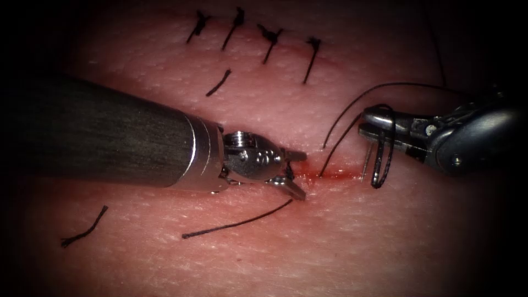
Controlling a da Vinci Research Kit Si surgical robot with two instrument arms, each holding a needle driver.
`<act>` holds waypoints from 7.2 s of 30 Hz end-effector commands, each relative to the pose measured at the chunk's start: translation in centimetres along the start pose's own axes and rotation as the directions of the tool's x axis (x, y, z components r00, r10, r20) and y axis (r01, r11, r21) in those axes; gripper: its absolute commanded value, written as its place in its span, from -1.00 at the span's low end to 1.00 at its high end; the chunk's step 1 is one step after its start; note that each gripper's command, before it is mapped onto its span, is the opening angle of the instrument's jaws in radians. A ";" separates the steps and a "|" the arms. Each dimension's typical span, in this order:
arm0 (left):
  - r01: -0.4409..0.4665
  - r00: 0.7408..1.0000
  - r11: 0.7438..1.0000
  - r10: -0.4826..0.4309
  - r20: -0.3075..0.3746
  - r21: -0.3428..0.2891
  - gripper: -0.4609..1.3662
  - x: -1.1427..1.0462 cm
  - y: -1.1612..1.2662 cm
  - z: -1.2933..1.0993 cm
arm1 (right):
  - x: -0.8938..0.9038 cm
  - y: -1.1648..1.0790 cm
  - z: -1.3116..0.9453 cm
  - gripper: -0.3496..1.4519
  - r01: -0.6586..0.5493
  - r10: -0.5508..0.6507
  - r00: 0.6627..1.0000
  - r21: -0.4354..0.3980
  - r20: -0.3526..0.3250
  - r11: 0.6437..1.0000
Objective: Wound Closure
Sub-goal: Use the left jaws to open the wound, then throw the needle with the right gripper through the bottom of the wound.
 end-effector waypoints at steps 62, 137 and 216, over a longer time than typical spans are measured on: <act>-0.072 0.986 0.997 0.066 0.151 0.037 -0.88 -0.37 -0.22 0.48 | 0.01 -0.05 0.07 -1.00 0.003 -0.003 1.000 -0.003 0.000 1.000; -0.007 0.976 1.000 0.007 0.219 0.001 0.73 -0.34 -0.06 0.32 | -0.35 -0.36 0.57 -1.00 -0.083 0.061 0.979 -0.106 -0.193 0.991; -0.045 0.993 0.998 0.051 0.107 -0.053 -0.88 0.41 0.74 -0.32 | -0.71 -0.23 0.49 -1.00 -0.278 0.271 0.957 -0.069 -0.099 0.958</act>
